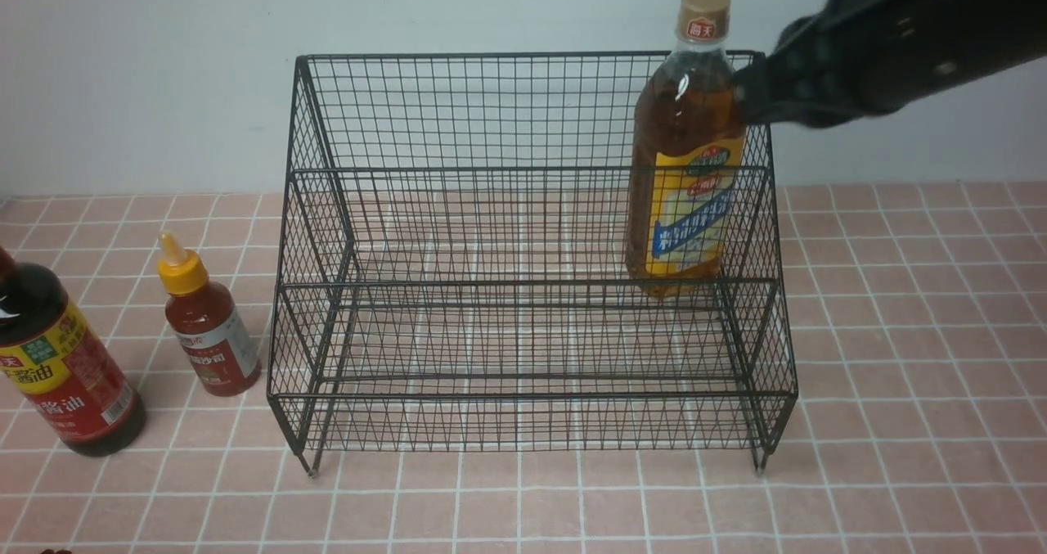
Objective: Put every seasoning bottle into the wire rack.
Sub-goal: Use the right arm to put the condiment bottle back on the shelf
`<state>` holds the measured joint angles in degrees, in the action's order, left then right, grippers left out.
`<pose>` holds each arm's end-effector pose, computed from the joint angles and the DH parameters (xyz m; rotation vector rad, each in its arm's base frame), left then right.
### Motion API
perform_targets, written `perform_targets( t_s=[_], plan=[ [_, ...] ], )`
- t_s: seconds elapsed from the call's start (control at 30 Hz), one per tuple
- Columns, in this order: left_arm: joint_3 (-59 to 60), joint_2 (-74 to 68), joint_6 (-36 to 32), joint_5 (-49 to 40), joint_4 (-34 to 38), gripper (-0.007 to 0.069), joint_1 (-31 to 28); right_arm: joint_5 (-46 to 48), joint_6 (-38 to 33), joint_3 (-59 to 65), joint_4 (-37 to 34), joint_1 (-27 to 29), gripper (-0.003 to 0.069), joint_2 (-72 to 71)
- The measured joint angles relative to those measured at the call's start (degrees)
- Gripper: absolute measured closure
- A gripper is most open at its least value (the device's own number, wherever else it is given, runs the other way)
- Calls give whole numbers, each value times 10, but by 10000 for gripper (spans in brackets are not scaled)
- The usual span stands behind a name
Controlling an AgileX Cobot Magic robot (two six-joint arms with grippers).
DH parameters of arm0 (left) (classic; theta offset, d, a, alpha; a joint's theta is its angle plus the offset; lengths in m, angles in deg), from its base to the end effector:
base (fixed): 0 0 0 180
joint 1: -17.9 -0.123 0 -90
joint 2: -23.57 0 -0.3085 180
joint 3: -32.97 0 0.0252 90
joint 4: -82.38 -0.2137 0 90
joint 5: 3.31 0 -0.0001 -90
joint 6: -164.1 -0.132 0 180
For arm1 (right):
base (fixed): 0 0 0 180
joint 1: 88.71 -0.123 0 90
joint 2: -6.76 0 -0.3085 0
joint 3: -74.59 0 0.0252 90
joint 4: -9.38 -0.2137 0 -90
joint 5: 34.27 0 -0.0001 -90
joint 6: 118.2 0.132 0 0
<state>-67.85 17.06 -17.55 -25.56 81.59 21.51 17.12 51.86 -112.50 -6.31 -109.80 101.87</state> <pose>0.0302 -0.0012 0.1584 0.0949 1.8815 -0.0098 0.2940 0.1433 0.3664 -0.5421 2.3723 0.4247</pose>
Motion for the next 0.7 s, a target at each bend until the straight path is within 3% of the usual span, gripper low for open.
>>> perform_targets(
  t_s=[0.23, 0.7],
  plan=[
    [0, 0, 0, 0, 0, 631, 0, -62, -31, 0, -36, 0, 671, 63],
    [0, 0, 0, 0, 0, 631, 0, -161, -34, 1, -43, 0, 671, 133]
  ],
)
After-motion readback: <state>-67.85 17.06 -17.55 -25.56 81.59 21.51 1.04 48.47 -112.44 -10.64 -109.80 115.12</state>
